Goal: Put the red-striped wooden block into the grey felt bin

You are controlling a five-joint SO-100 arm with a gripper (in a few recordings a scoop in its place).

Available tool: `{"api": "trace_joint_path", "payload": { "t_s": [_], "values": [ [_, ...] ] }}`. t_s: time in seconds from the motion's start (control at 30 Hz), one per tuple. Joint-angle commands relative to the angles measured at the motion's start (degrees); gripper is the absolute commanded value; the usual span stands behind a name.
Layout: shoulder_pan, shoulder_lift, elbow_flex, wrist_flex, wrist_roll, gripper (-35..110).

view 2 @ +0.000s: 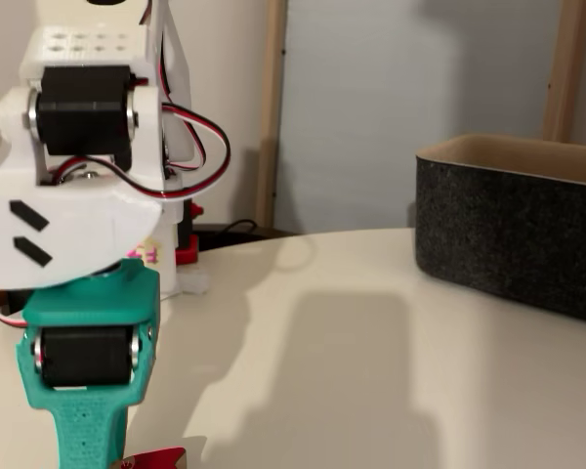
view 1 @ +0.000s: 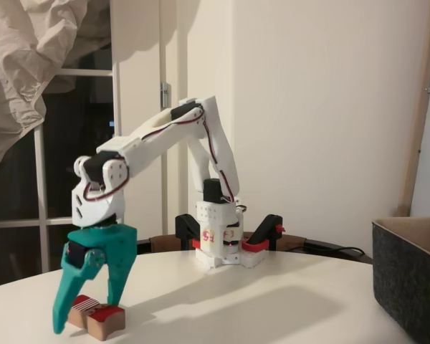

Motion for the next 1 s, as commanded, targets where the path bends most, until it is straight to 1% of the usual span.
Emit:
{"api": "trace_joint_path", "payload": {
  "t_s": [0.0, 0.17, 0.57, 0.97],
  "values": [
    [0.2, -0.5, 0.4, 0.2, -0.1, 27],
    [0.0, -1.2, 0.4, 0.3, -0.2, 19],
    [-0.4, -1.6, 0.4, 0.2, -2.1, 7],
    [0.0, -0.2, -0.4, 0.2, -1.7, 5]
  ]
}}
